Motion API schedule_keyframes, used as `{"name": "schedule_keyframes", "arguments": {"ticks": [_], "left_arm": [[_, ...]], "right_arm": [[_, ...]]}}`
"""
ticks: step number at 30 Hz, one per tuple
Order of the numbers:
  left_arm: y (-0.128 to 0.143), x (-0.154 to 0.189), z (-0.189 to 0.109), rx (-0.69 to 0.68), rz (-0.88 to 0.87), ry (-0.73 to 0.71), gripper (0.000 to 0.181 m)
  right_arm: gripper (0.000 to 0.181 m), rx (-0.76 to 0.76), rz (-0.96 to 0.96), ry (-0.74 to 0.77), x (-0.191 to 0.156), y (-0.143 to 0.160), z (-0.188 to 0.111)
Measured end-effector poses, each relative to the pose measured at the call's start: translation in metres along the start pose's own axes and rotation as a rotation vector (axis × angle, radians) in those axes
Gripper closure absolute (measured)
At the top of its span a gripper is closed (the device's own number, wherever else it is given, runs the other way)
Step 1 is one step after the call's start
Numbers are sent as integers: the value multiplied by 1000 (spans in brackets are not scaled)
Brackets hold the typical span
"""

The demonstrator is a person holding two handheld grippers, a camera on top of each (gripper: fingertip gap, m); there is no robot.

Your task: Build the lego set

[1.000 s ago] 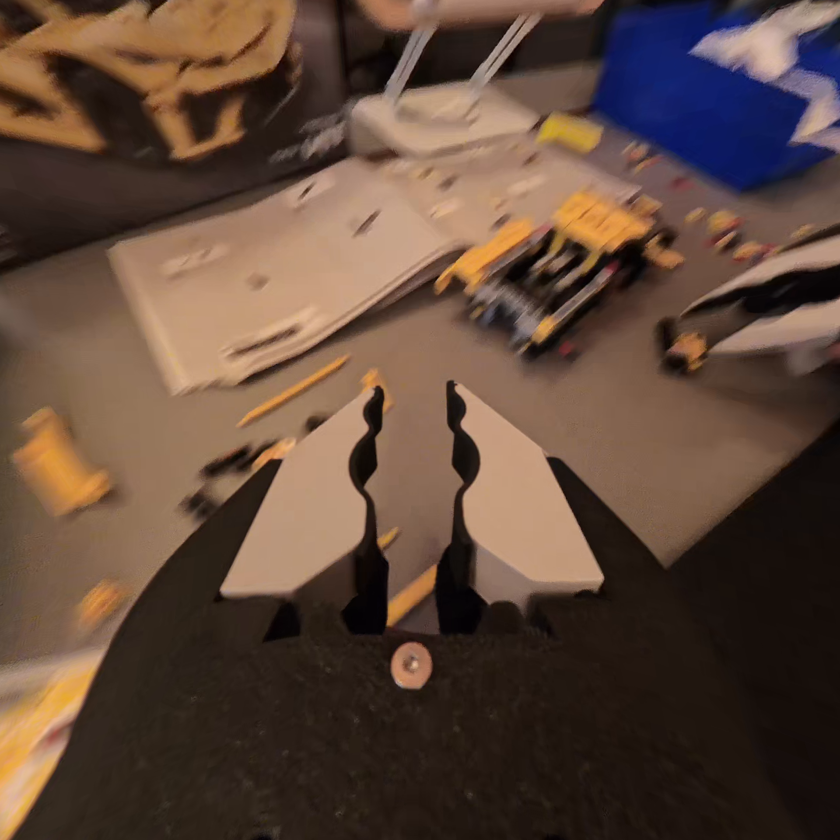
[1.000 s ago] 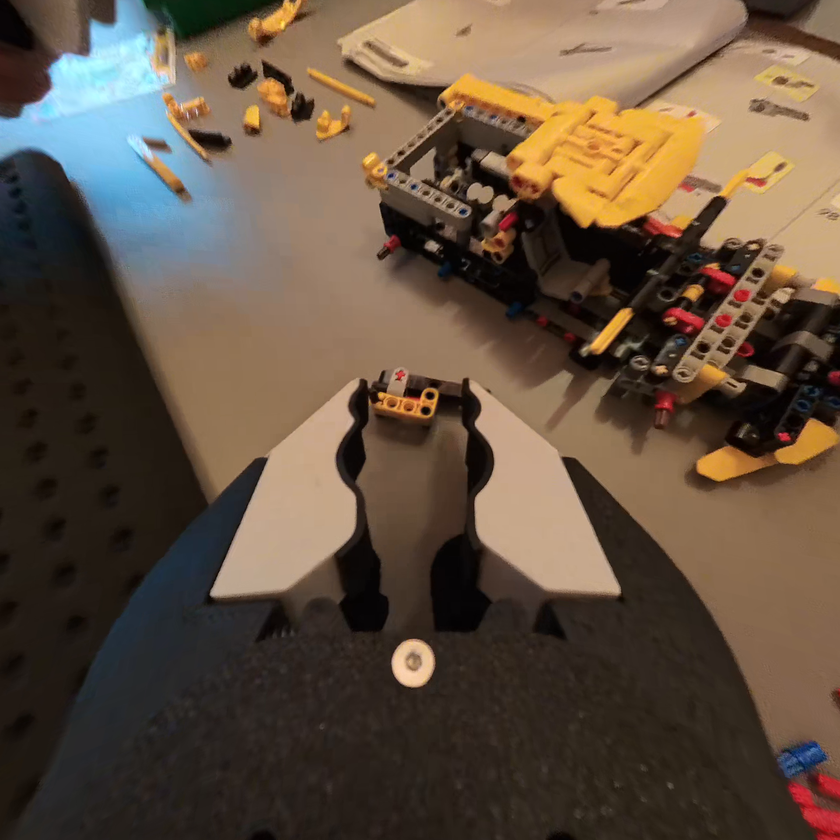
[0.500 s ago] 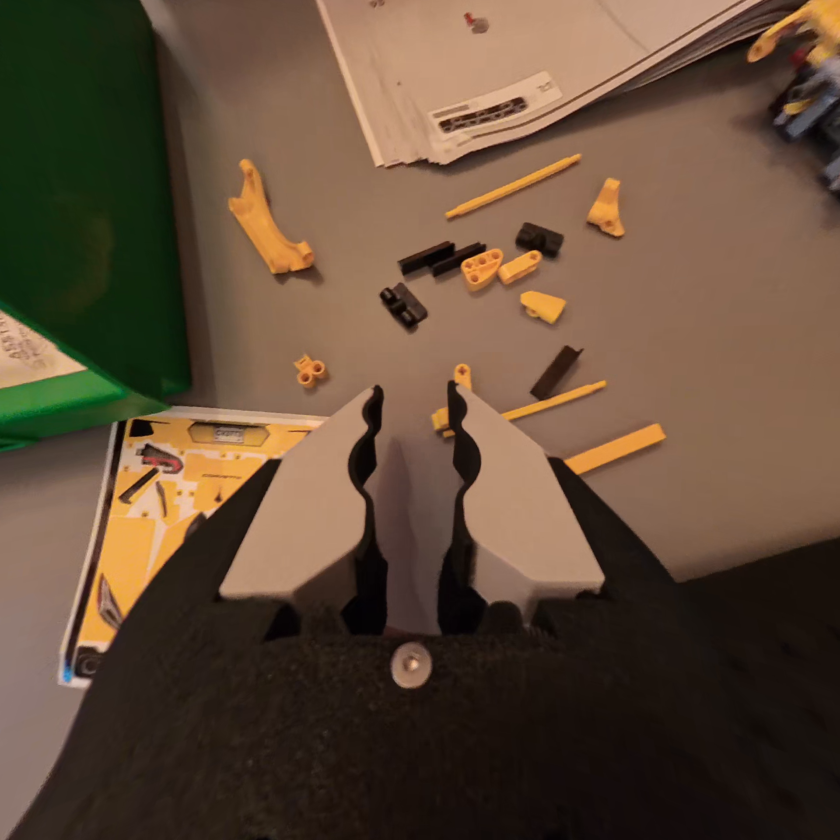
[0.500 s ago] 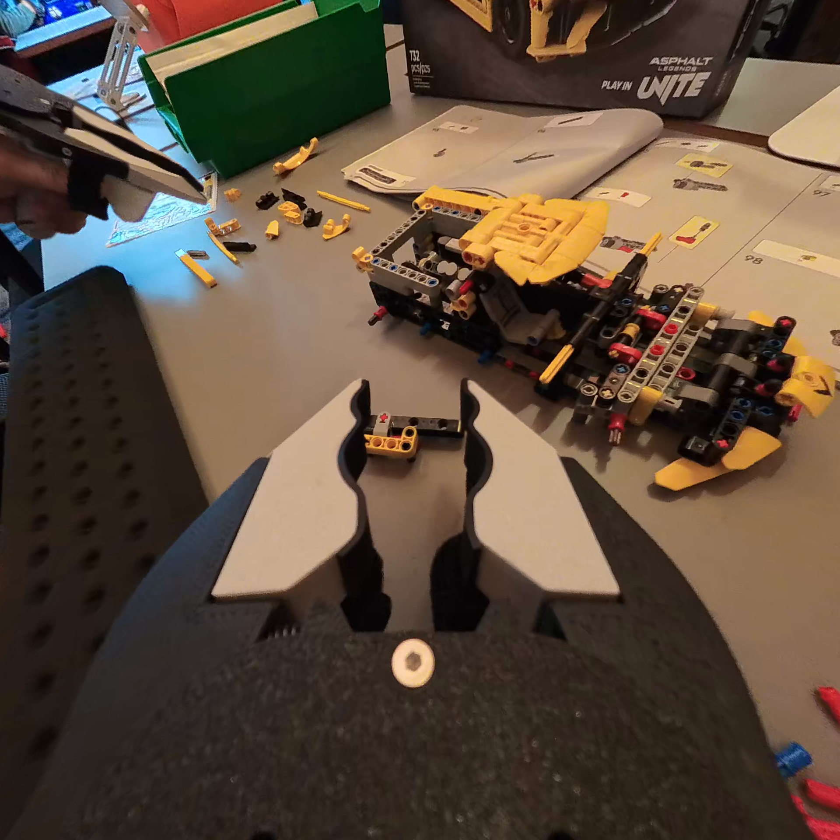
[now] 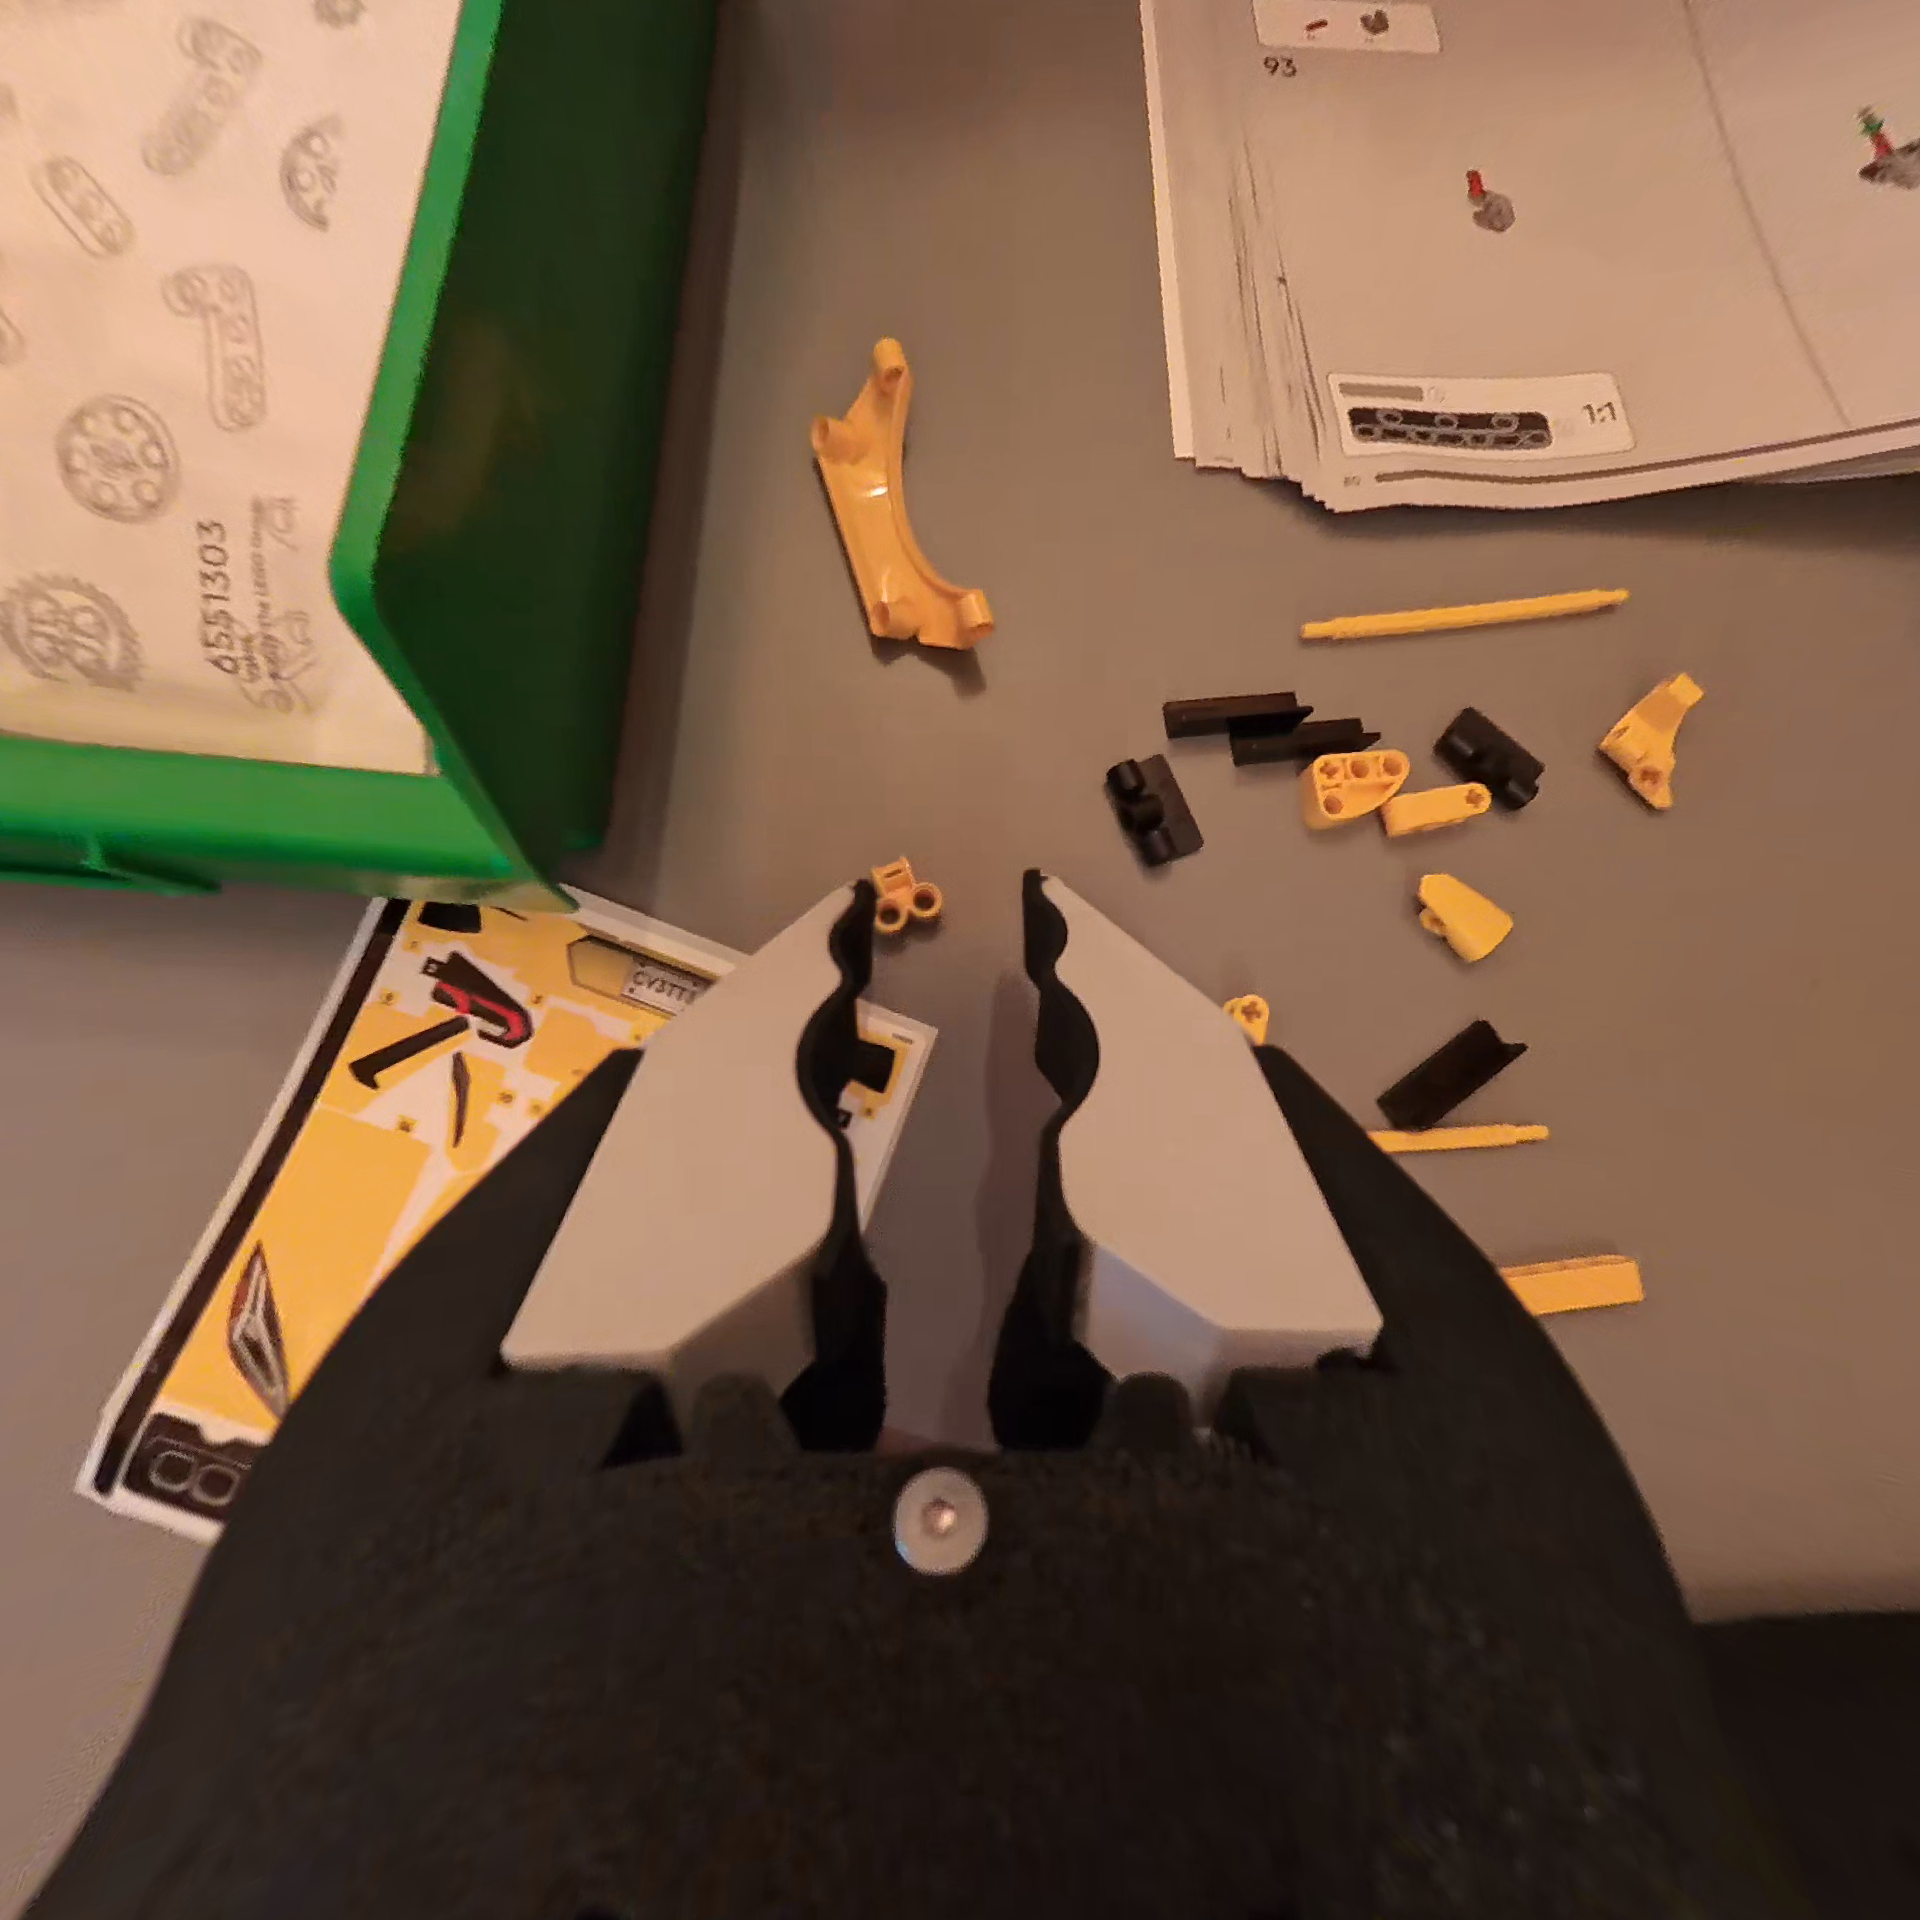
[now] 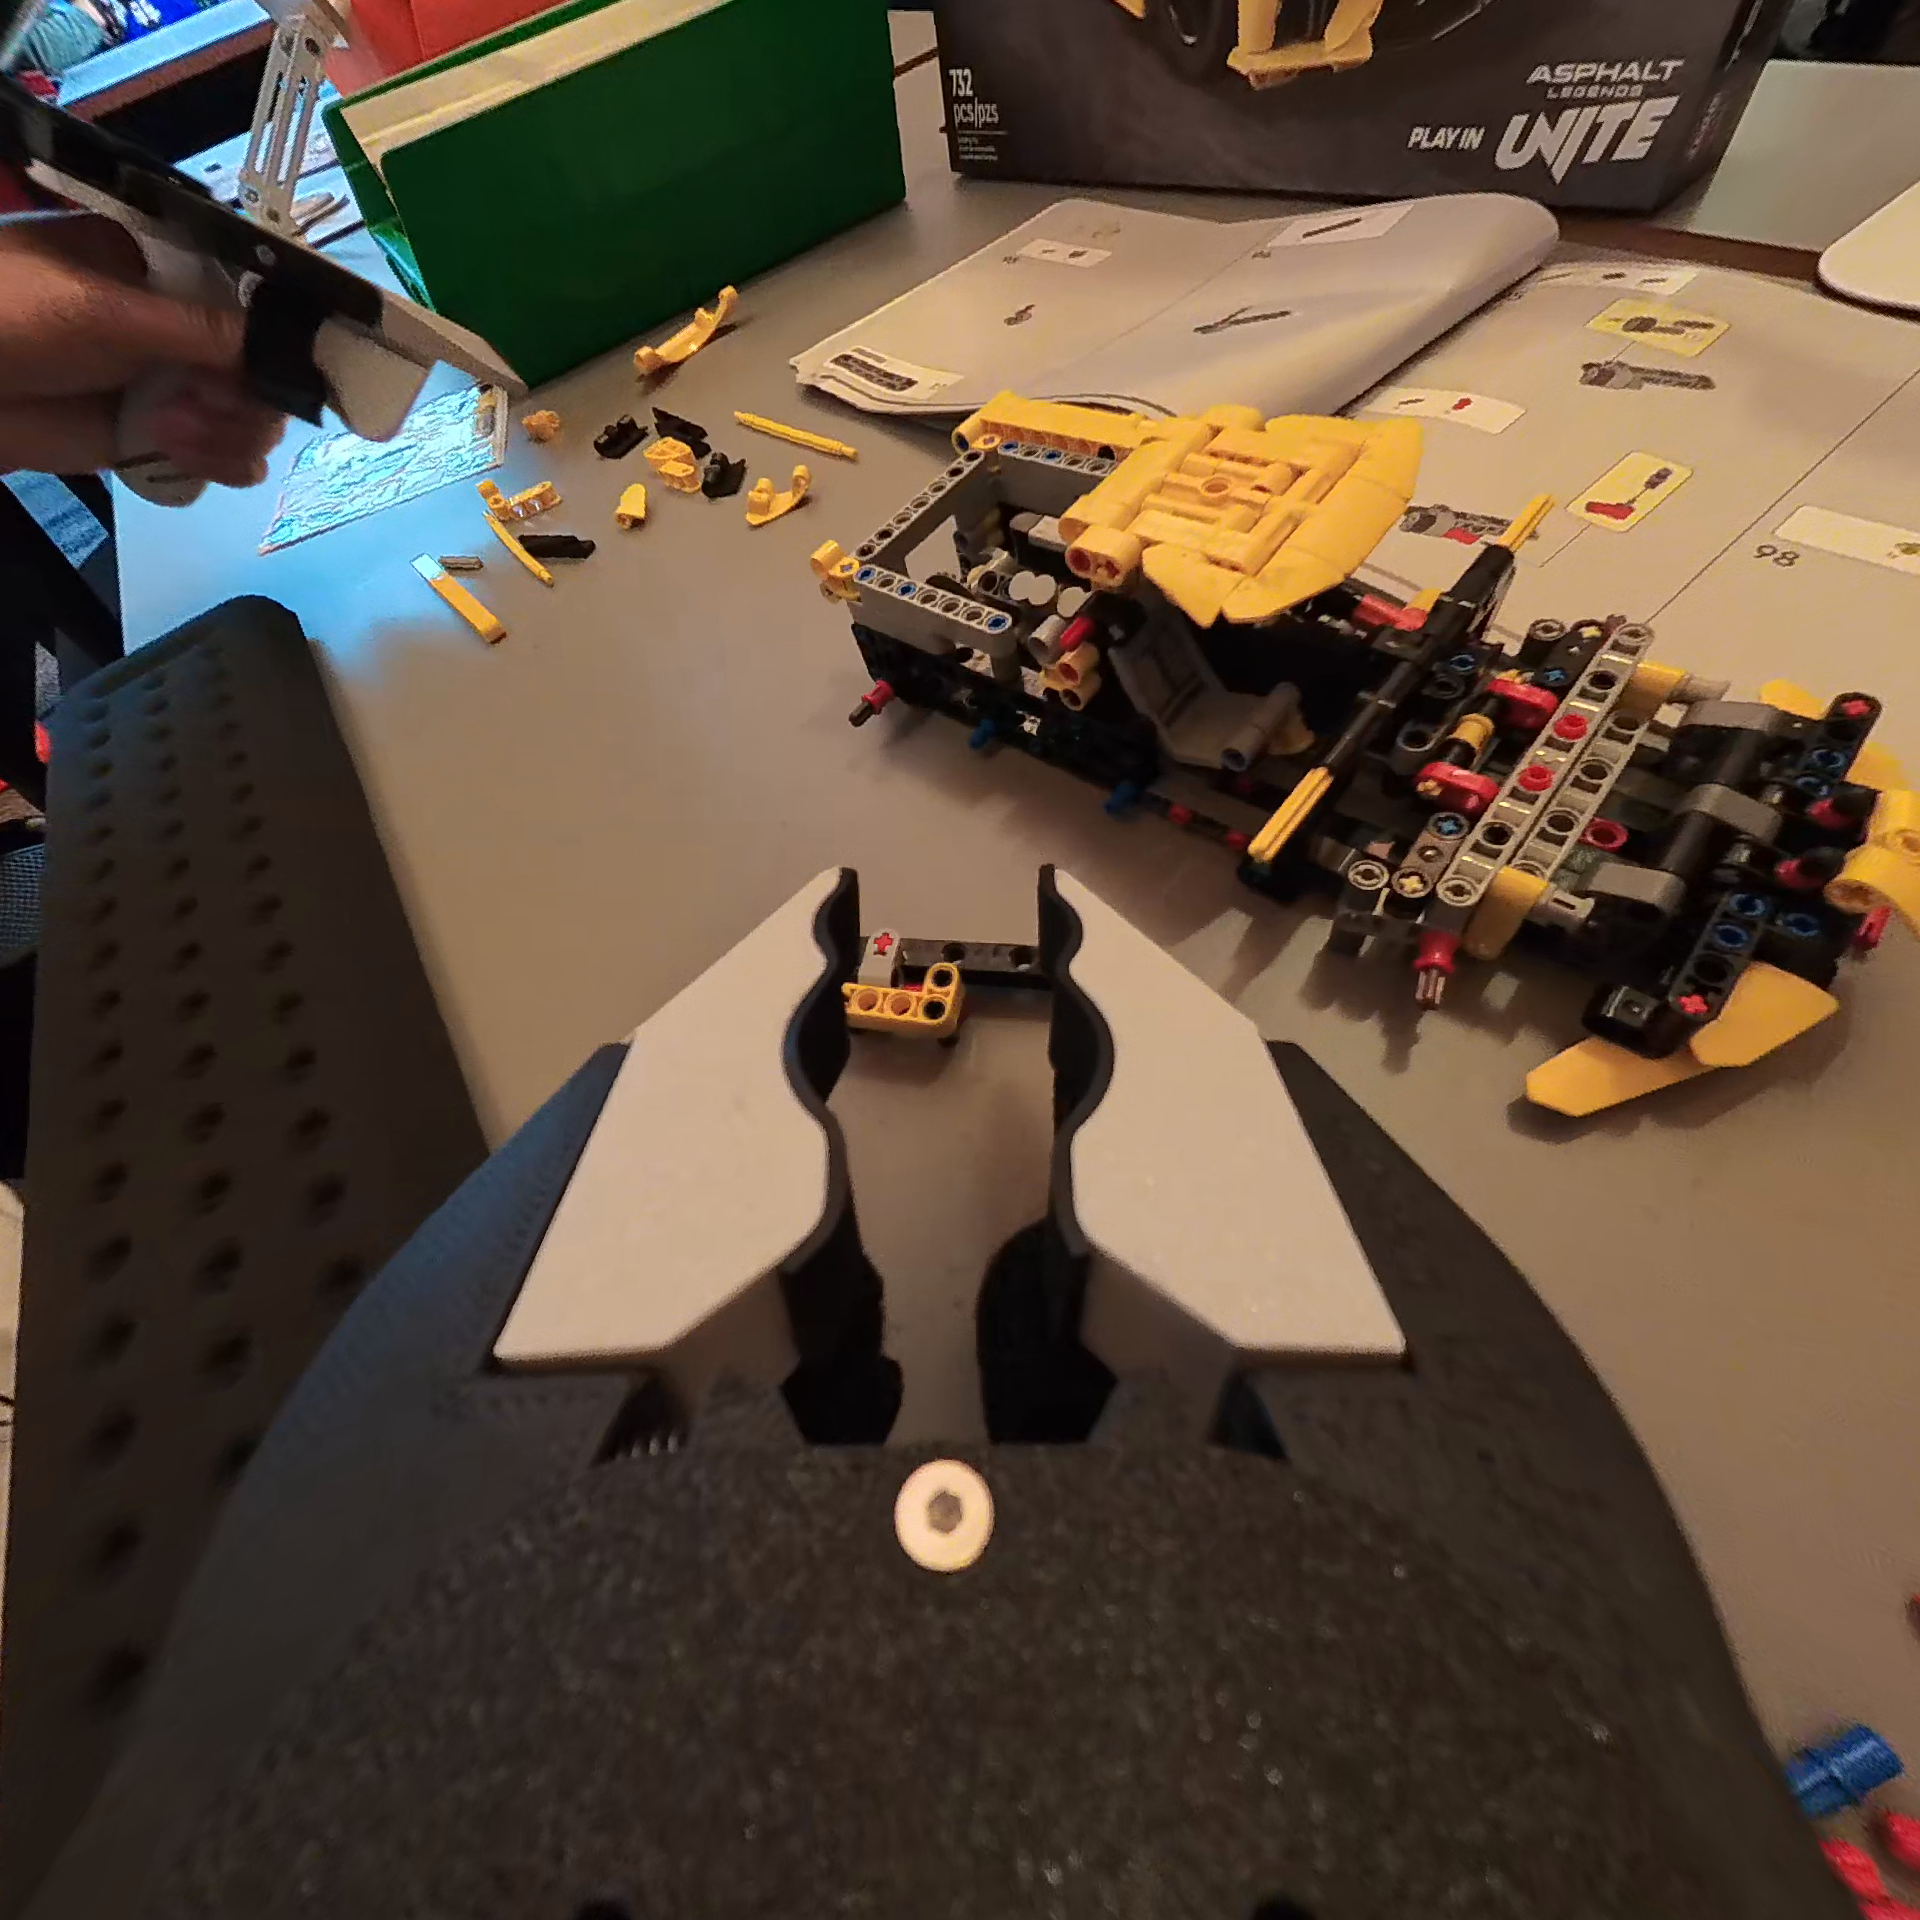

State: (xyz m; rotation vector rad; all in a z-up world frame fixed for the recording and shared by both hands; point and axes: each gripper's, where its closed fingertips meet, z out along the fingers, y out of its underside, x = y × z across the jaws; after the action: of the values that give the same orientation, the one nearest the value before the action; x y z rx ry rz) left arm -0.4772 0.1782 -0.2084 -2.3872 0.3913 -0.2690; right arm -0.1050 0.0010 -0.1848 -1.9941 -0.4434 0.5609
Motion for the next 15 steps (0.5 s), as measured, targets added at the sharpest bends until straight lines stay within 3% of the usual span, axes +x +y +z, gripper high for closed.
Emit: {"name": "schedule_keyframes", "arguments": {"ticks": [4, 9, 15], "left_arm": [[5, 9, -5, -3, 9, 9, 153], [9, 52, -20, 23, 51, 140, 152], [10, 73, -21, 18, 118, 102, 152]], "right_arm": [[149, 7, 19, -14, 0, -1, 0], [149, 3, 27, -24, -1, 0, 0], [150, 3, 27, -24, -1, 0, 0]]}}
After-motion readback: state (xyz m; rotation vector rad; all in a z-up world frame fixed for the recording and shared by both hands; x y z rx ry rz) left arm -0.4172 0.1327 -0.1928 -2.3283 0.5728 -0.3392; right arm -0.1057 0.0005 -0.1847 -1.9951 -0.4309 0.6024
